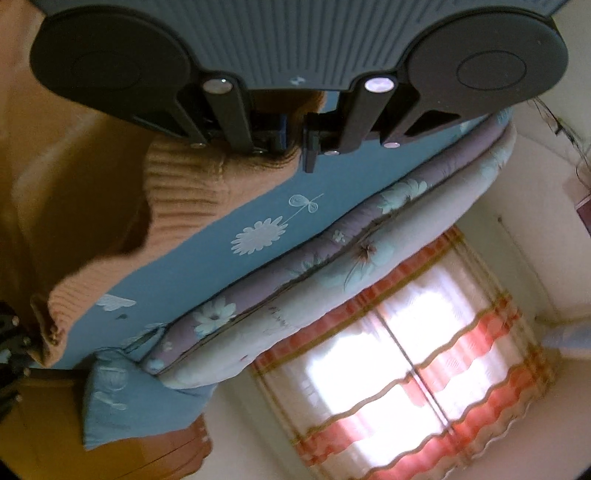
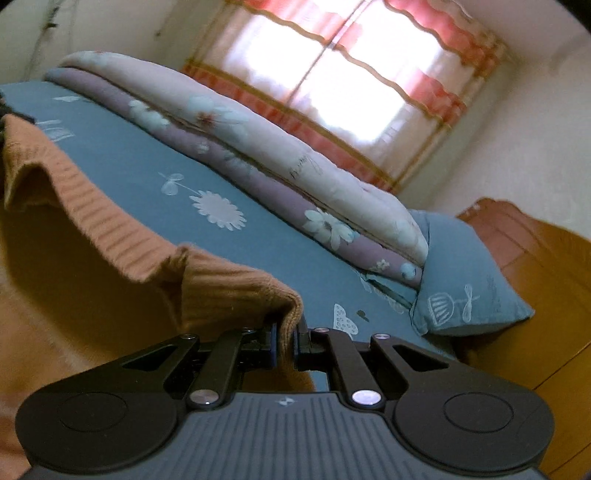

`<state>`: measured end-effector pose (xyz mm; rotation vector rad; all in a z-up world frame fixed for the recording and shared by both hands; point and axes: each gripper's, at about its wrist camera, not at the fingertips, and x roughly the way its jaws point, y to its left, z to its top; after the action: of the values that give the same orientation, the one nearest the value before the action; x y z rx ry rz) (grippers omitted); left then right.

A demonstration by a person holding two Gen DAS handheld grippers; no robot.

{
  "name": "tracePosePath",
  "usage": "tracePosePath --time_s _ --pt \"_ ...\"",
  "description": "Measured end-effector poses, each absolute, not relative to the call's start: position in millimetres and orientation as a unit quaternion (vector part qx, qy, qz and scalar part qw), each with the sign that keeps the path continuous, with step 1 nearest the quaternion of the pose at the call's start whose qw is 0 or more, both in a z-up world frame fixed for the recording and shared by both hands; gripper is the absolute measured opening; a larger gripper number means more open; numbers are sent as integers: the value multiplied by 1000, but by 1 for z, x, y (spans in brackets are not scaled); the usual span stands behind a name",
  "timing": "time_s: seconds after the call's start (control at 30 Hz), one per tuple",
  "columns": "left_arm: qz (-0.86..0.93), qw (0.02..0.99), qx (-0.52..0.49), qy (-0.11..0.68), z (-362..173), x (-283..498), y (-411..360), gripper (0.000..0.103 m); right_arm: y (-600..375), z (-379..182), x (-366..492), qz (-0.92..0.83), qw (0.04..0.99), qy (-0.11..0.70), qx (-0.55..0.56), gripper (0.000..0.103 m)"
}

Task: Fold clothes
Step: 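Lower the sweater onto the bed and open both grippers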

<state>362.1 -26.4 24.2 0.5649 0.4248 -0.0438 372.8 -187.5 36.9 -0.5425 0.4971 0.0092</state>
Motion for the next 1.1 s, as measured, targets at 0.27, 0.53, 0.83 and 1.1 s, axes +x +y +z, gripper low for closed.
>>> tracePosePath --time_s 0.27,0.53,0.83,1.1 --pt "-14 937 240 254 -40 413 -25 11 -187 -40 436 -12 927 299 -225 8" --pt "-10 927 222 301 -82 434 -23 11 -193 -84 455 1 920 342 -191 9" --pt "-11 916 218 336 -116 441 -20 16 -200 -101 454 12 912 376 -165 33" --pt "-19 912 223 343 -82 413 -6 44 -220 -62 412 50 916 377 -127 66"
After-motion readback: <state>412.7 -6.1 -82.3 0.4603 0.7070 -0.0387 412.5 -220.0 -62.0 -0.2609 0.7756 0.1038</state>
